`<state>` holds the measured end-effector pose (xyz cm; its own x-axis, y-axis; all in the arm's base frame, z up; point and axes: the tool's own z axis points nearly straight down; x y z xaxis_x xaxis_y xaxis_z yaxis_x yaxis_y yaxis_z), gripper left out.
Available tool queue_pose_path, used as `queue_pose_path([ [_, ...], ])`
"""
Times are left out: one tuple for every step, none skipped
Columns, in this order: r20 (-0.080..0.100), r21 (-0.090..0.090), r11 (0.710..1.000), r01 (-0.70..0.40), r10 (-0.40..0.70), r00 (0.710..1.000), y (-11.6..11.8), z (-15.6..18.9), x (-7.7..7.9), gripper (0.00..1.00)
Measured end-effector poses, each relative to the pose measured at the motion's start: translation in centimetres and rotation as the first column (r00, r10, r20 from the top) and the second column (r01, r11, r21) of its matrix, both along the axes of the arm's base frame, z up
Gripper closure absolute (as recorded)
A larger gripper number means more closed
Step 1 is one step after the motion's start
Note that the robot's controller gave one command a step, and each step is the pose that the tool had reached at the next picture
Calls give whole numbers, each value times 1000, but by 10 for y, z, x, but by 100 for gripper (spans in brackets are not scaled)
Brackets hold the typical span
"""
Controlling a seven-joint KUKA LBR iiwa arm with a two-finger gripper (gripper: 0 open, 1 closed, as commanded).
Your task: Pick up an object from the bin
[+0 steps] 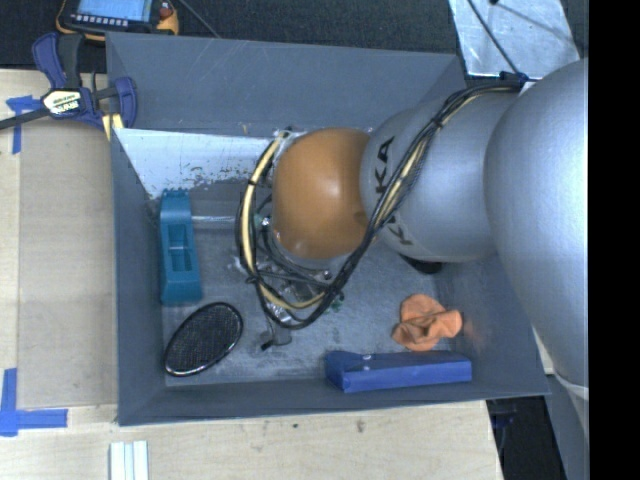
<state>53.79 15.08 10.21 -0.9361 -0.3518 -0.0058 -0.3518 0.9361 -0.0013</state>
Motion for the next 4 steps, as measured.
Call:
queue_pose_path([
  [-6,0,992,-127,127,992,21,9,-26,0],
  [-9,-3,979,-203,203,979,63,1,-14,0],
  [-10,0,920,-393,393,920,73,-30,-19,0],
  [7,-4,793,-609,609,793,68,-30,-30,100],
])
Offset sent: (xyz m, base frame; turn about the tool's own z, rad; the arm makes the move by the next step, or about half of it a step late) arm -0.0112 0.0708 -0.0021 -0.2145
